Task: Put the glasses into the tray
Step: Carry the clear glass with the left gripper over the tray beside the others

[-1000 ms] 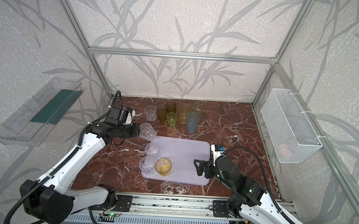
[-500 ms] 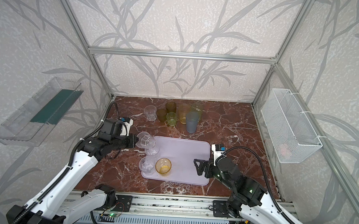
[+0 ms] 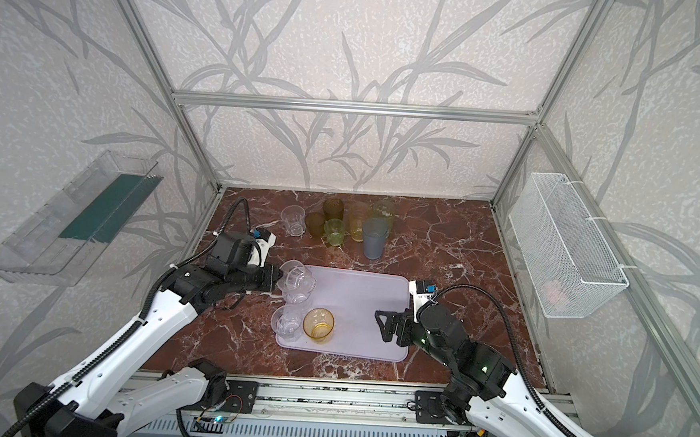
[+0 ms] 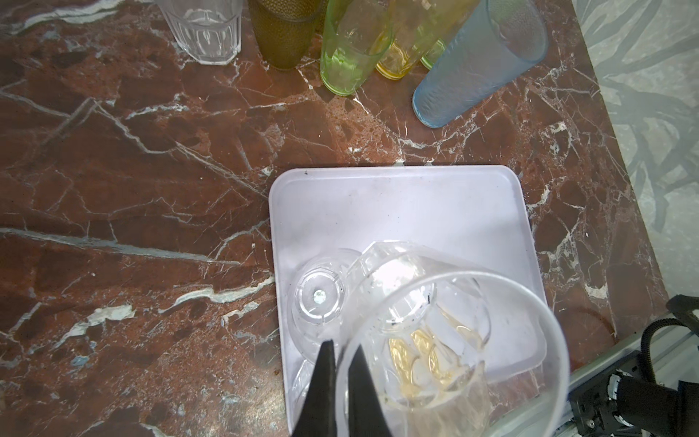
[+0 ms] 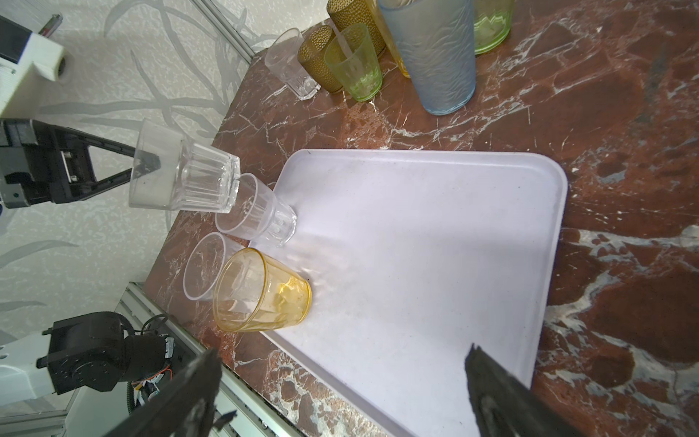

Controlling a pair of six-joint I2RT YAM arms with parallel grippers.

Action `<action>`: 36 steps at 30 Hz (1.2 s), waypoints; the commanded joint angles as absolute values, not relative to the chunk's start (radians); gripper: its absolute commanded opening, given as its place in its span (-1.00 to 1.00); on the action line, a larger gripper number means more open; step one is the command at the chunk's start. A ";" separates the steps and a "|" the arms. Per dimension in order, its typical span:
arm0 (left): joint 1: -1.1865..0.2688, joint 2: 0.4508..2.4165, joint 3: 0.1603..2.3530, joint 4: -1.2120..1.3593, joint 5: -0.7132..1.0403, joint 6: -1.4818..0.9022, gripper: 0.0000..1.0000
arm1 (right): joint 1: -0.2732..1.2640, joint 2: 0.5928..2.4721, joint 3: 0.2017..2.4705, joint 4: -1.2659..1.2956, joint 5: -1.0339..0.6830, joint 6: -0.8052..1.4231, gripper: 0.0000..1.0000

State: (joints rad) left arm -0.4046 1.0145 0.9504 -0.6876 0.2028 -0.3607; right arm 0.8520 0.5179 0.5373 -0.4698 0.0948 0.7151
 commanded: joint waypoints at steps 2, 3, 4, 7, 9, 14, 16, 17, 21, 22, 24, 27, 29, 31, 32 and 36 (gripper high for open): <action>-0.433 1.027 1.007 -0.694 0.166 -0.354 -1.00 | 0.842 0.499 0.528 -0.469 0.095 0.733 0.98; -0.442 1.034 1.012 -0.693 0.164 -0.354 -1.00 | 0.840 0.497 0.526 -0.466 0.093 0.735 0.98; -0.452 1.042 1.020 -0.694 0.162 -0.352 -1.00 | 0.839 0.495 0.525 -0.463 0.091 0.737 0.98; -0.480 1.068 1.052 -0.709 0.148 -0.349 -1.00 | 0.836 0.493 0.522 -0.459 0.086 0.739 0.98; -0.502 1.082 1.071 -0.716 0.136 -0.350 -1.00 | 0.835 0.492 0.518 -0.454 0.080 0.741 0.98; -0.557 1.104 1.094 -0.724 0.078 -0.380 -1.00 | 0.833 0.492 0.497 -0.414 0.063 0.764 0.98; -0.586 1.113 1.090 -0.717 0.054 -0.401 -1.00 | 0.832 0.491 0.486 -0.400 0.060 0.772 0.98; -0.600 1.117 1.088 -0.713 0.041 -0.407 -1.00 | 0.831 0.491 0.482 -0.399 0.058 0.775 0.98; -0.637 1.136 1.080 -0.710 -0.003 -0.432 -1.00 | 0.825 0.493 0.477 -0.403 0.055 0.777 0.98; -0.644 1.137 1.079 -0.710 -0.014 -0.437 -1.00 | 0.824 0.492 0.477 -0.406 0.054 0.777 0.98; -0.655 1.134 1.073 -0.706 -0.034 -0.443 -1.00 | 0.821 0.491 0.476 -0.409 0.051 0.780 0.98; -0.668 1.130 1.060 -0.695 -0.053 -0.453 -1.00 | 0.817 0.491 0.471 -0.408 0.049 0.788 0.98; -0.676 1.135 1.057 -0.697 -0.062 -0.457 -1.00 | 0.815 0.491 0.466 -0.406 0.046 0.792 0.98; -0.682 1.140 1.057 -0.702 -0.067 -0.458 -1.00 | 0.812 0.490 0.460 -0.402 0.046 0.798 0.98; -0.686 1.143 1.055 -0.702 -0.069 -0.459 -1.00 | 0.812 0.489 0.457 -0.401 0.046 0.801 0.98; -0.696 1.156 1.056 -0.708 -0.078 -0.458 -1.00 | 0.810 0.488 0.449 -0.400 0.045 0.809 0.98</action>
State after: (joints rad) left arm -0.6872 1.1477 1.0588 -0.7109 -0.0498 -0.4465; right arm 0.8162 0.4999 0.4591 -0.4164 0.0502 0.7971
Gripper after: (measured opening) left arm 0.054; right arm 0.991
